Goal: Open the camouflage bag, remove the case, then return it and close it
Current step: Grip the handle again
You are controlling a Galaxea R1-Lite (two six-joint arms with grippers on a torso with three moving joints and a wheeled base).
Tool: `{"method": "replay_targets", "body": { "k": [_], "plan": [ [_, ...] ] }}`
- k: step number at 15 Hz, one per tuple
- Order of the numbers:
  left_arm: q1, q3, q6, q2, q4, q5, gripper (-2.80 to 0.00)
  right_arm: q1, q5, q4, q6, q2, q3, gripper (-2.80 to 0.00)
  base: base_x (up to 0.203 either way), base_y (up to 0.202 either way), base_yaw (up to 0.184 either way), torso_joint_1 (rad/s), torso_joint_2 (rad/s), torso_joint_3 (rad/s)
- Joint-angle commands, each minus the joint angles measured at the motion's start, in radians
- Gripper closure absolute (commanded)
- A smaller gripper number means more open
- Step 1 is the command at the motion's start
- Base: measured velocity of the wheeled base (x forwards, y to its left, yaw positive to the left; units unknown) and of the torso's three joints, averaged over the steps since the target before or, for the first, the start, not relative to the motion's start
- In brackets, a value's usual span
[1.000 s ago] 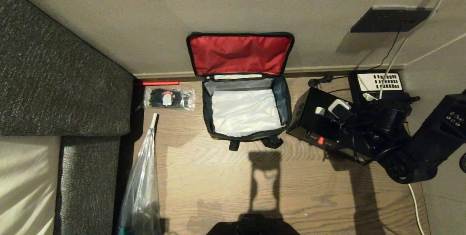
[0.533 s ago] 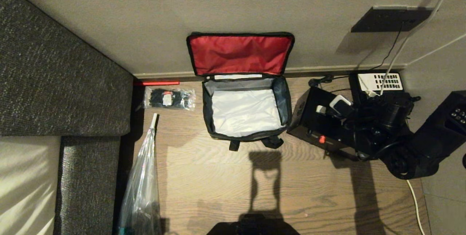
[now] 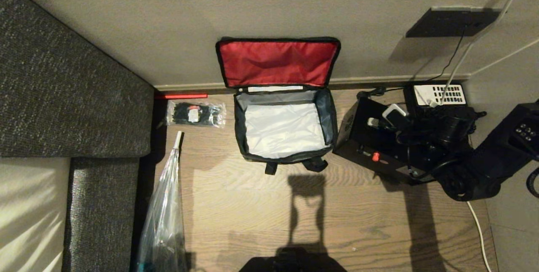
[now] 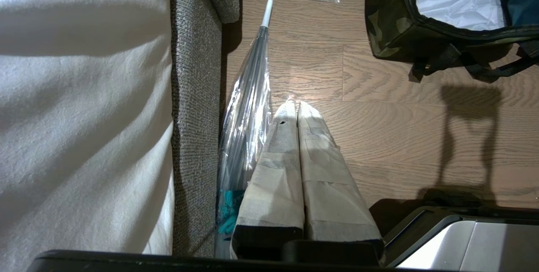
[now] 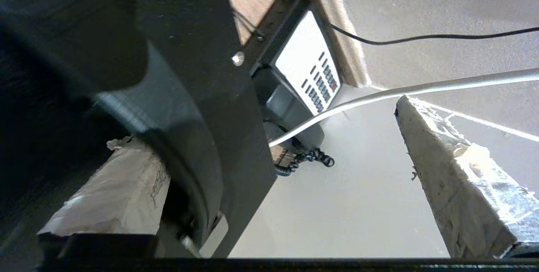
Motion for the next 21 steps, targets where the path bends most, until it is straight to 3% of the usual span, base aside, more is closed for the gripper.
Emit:
{"method": "replay_targets", "body": {
  "k": [1,7,8,21],
  "plan": [
    [0.000,0.003,0.000,-0.002,0.000,0.000,0.00,-0.005,-0.022,-0.006,-0.006,0.025,-0.018,-2.80,0.000,0.000,0.000,0.000,0.00,0.000],
    [0.000,0.003,0.000,-0.002,0.000,0.000,0.00,-0.024,-0.028,-0.002,-0.012,0.050,-0.029,-2.80,0.000,0.000,0.000,0.000,0.00,0.000],
    [0.000,0.003,0.000,-0.002,0.000,0.000,0.00,-0.023,-0.028,-0.004,-0.010,0.052,-0.029,0.00,0.000,0.000,0.000,0.000,0.00,0.000],
    [0.000,0.003,0.000,-0.002,0.000,0.000,0.00,0.005,-0.028,0.002,-0.008,-0.020,0.024,0.00,0.000,0.000,0.000,0.000,0.00,0.000]
  ]
}}
